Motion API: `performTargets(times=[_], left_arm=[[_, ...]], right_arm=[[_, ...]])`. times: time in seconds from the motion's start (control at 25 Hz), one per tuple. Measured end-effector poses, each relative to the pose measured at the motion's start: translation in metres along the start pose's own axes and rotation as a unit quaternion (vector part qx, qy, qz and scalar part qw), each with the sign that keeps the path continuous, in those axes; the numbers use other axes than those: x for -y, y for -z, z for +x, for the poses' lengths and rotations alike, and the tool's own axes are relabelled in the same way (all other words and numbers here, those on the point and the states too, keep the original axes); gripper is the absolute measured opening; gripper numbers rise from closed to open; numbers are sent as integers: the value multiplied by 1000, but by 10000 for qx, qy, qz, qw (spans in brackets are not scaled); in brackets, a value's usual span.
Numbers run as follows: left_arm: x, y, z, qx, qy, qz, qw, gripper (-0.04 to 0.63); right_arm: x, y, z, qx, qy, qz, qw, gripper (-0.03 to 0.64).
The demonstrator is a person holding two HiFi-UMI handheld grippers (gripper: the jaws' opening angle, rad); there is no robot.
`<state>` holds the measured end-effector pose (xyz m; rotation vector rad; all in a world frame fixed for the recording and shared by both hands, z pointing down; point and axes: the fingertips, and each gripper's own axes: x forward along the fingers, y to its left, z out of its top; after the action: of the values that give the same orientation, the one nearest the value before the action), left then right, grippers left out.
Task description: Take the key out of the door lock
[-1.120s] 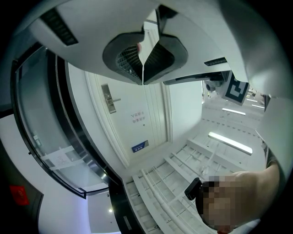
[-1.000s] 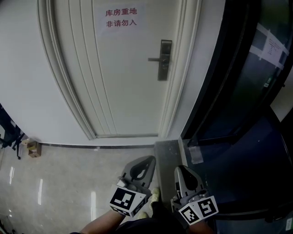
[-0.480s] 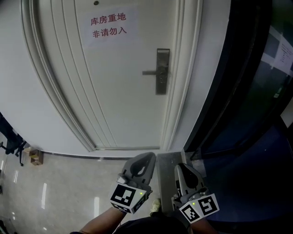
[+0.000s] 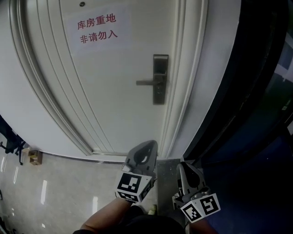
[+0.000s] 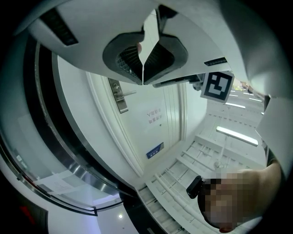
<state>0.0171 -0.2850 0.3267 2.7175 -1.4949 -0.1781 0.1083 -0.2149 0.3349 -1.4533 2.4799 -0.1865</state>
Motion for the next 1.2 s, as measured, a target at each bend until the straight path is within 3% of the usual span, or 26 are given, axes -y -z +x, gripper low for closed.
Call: performTargets(times=[0.48, 0.6, 0.68, 1.2], left_arm=[[-72, 27, 133, -2, -608, -23, 9981, 10], [-94, 36, 166, -96, -752, -93, 9971, 140], [-106, 42, 187, -149, -829, -117, 9964, 164], [-151, 71, 275, -388, -1496, 189, 9878, 170]], right_arm=[[65, 1, 56, 16, 412, -9, 9991, 17], [83, -1, 71, 10, 575, -27, 9983, 17], [93, 2, 79, -43, 655, -36, 9978, 17], [145, 11, 117, -162, 1015, 89, 9947, 17]])
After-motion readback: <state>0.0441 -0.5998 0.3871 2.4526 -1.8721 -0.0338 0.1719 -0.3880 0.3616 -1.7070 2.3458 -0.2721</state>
